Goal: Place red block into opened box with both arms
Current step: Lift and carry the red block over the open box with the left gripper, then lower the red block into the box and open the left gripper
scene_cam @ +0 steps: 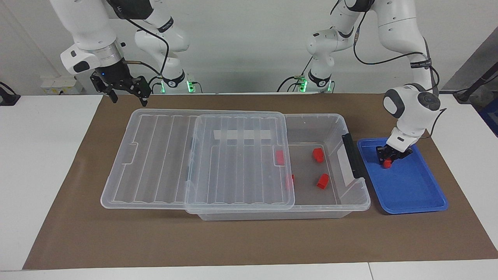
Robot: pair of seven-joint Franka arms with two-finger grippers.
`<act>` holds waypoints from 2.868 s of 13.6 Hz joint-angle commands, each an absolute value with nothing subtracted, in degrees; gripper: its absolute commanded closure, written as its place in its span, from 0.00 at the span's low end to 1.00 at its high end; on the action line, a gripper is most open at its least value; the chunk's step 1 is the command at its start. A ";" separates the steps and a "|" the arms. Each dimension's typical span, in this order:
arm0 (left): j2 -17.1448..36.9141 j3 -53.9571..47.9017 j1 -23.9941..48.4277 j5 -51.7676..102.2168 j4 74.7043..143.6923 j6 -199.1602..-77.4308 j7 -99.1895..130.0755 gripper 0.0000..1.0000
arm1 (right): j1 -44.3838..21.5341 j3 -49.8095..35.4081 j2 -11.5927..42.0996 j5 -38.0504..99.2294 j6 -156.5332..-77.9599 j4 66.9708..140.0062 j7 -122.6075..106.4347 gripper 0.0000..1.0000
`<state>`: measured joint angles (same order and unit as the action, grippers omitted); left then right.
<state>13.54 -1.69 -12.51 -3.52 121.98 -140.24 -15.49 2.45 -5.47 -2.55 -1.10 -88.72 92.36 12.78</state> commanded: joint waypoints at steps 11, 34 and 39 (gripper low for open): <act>9.41 -2.81 3.67 2.64 89.11 -97.97 19.37 1.00 | 4.13 -5.54 -4.22 0.26 -90.97 94.57 10.28 0.00; 10.02 -2.72 20.74 -11.51 111.09 -127.09 53.09 1.00 | 4.48 -5.45 -4.40 0.26 -92.19 95.89 10.20 0.05; 10.02 -2.64 20.74 -11.60 117.67 -135.42 53.35 1.00 | 6.23 -5.45 -3.52 0.26 -95.26 97.11 8.97 0.58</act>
